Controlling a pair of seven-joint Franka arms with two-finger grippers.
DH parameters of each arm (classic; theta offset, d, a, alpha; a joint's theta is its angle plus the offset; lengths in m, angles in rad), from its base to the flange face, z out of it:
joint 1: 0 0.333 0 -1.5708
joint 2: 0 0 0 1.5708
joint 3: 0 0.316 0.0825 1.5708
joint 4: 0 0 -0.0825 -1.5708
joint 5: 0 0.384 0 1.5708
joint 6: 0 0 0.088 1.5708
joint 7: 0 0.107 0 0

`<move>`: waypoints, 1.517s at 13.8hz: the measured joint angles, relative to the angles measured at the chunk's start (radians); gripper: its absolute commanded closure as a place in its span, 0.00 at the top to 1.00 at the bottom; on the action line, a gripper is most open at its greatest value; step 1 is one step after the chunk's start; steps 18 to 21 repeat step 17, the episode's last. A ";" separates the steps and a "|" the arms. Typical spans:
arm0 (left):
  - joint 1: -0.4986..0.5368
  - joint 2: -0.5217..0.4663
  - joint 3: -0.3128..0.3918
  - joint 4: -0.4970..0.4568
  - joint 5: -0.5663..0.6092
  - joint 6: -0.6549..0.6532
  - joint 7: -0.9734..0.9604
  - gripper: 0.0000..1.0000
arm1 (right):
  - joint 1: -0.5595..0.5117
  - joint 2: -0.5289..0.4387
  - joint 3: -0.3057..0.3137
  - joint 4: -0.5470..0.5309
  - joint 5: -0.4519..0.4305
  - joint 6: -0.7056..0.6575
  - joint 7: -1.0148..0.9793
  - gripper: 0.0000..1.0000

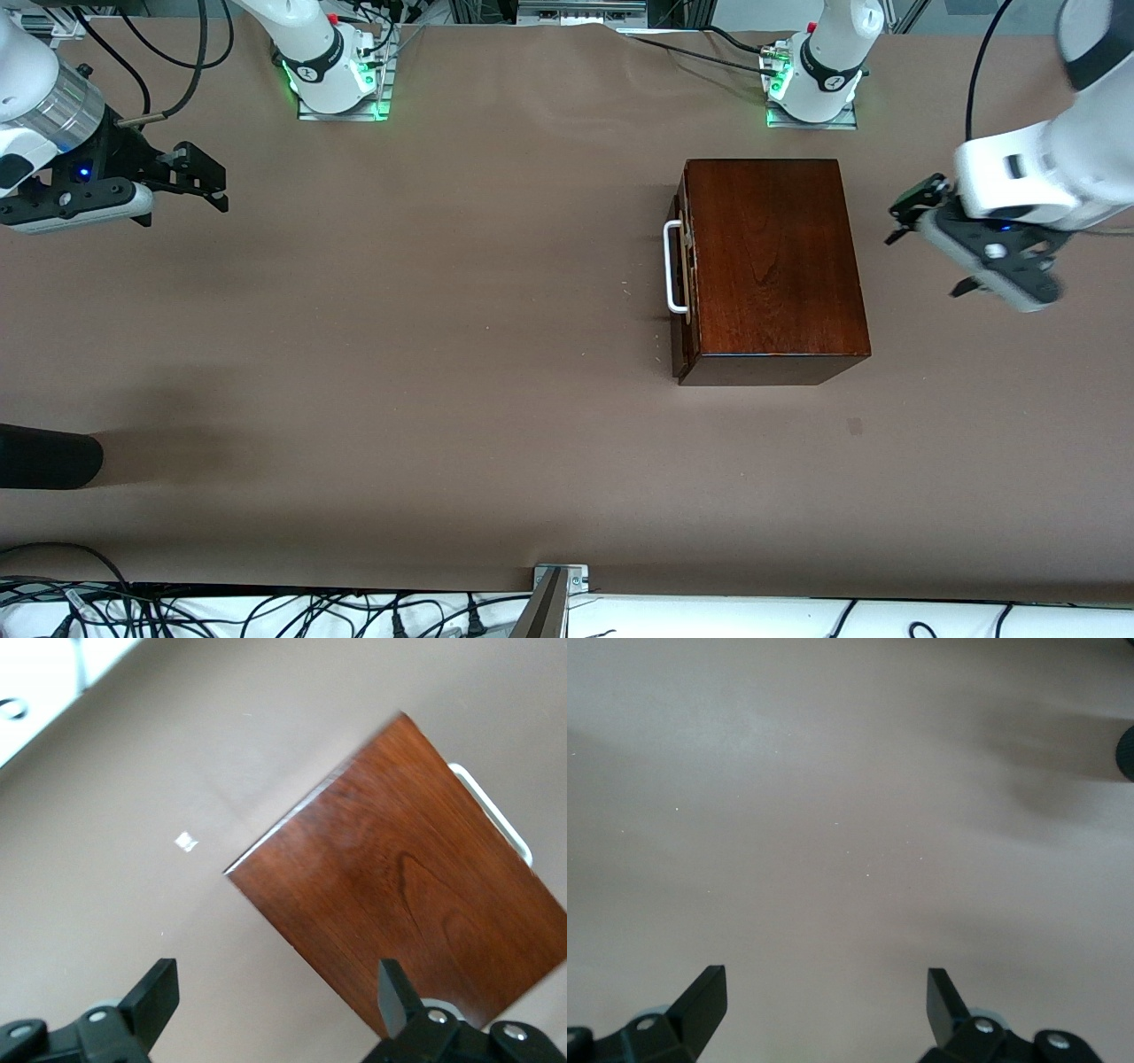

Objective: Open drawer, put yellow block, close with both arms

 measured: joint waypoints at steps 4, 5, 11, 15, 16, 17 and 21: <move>0.000 -0.138 0.021 -0.166 -0.002 0.043 -0.403 1.00 | 0.000 0.000 0.000 0.000 0.000 0.000 0.000 1.00; 0.000 -0.158 0.025 -0.192 -0.002 0.048 -0.451 1.00 | 0.000 0.000 0.000 0.000 0.000 0.000 0.000 1.00; 0.001 -0.180 0.050 -0.258 -0.002 0.058 -0.522 1.00 | 0.000 0.000 0.000 0.000 0.000 0.000 0.000 1.00; 0.001 -0.180 0.057 -0.260 -0.002 0.059 -0.530 1.00 | 0.000 0.000 0.000 0.000 0.000 0.000 0.000 1.00; 0.001 -0.180 0.057 -0.260 -0.002 0.059 -0.531 1.00 | 0.000 0.000 0.000 0.000 0.000 0.000 0.000 1.00; 0.001 -0.180 0.057 -0.260 -0.002 0.059 -0.531 1.00 | 0.000 0.000 0.000 0.000 0.000 0.000 0.000 1.00; 0.001 -0.180 0.057 -0.260 -0.002 0.059 -0.531 1.00 | 0.000 0.000 0.000 0.000 0.000 0.000 0.000 1.00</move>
